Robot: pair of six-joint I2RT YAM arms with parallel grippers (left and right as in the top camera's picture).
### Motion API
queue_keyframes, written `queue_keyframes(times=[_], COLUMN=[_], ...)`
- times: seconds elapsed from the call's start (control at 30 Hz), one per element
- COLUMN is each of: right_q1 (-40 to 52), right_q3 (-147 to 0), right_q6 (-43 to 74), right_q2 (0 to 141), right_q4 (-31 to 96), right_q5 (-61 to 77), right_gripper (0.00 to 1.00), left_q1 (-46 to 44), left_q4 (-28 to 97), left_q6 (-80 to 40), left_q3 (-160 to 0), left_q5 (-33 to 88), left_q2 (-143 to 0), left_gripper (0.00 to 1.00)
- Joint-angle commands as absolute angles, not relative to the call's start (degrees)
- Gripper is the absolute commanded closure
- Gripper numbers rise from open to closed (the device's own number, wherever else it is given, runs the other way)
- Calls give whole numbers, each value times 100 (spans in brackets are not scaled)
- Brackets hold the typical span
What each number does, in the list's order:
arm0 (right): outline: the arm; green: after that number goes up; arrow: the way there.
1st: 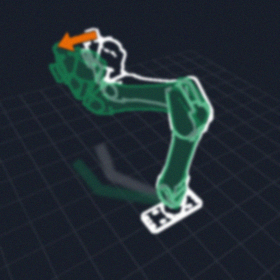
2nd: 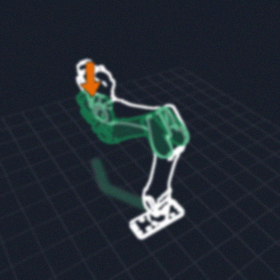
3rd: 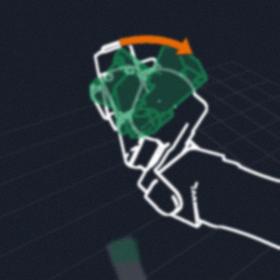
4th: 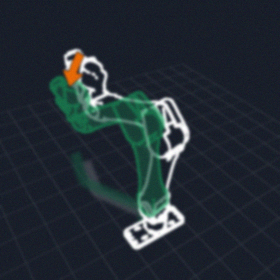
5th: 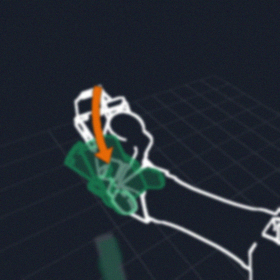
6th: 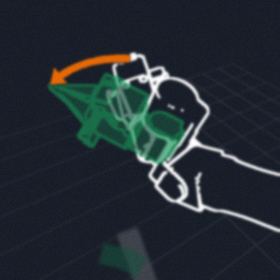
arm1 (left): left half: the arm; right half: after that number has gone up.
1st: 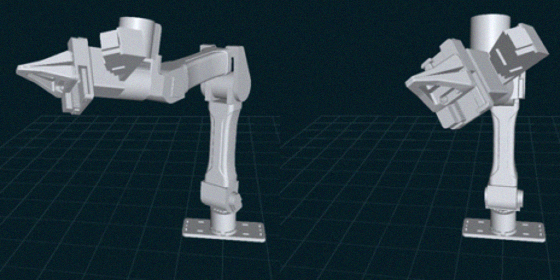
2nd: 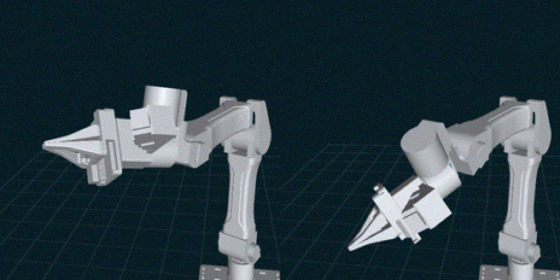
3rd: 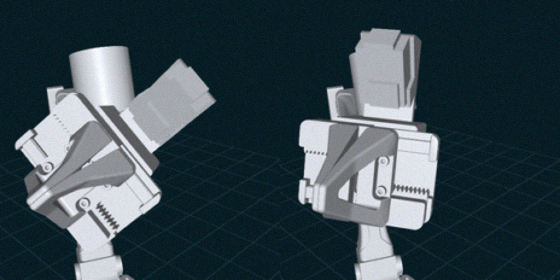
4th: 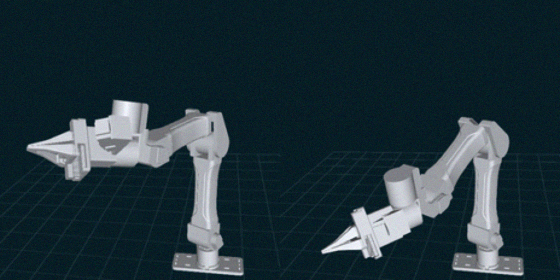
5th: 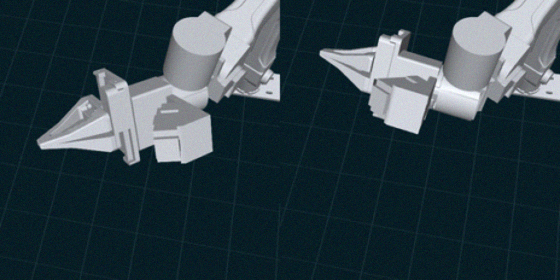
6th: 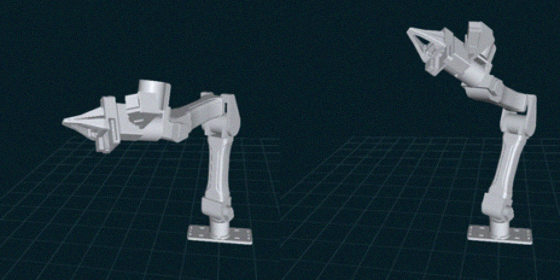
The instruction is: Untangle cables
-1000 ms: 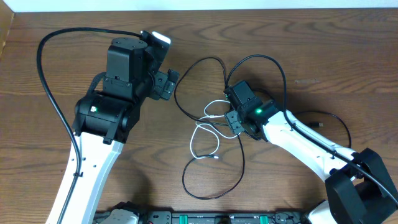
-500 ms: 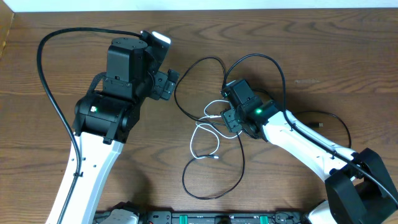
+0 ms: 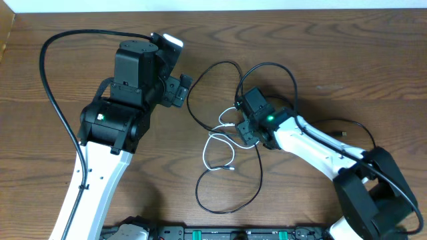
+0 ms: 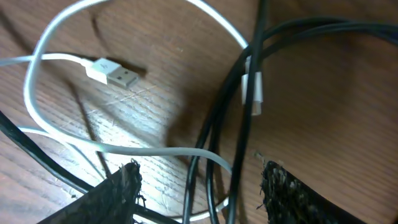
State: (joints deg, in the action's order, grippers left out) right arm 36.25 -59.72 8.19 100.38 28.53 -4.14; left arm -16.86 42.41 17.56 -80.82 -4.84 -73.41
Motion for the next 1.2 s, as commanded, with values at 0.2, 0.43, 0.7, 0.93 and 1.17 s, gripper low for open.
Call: queue_keyframes(times=[0.2,0.43,0.7,0.93,1.17], right_q1=[3723,3723,3730,3848,3872], right_q3=[-5966,-6097,-6329,-6326,-6326], right_q6=[609,582,110,-99,-97], right_q2=[10147,10147,10147,10147,10167], right_q4=[2781,2788,2493,2237,2237], right_q5=[-390,-392,-390,-384,-364], right_gripper=[36,36,35,29,31], left_q1=[-1662,-1662,-1662,-1662,-1662], left_q4=[4252,4252,4254,4254,4254], left_q6=[1660,1660,1660,1660,1660], left_q3=[-8071,-8071,-8071,-8071,-8071], left_q5=[-493,-493,-493,-493,-493], left_q2=[-7363,-7363,-7363,-7363,-7363], left_gripper=[1,1,1,1,1])
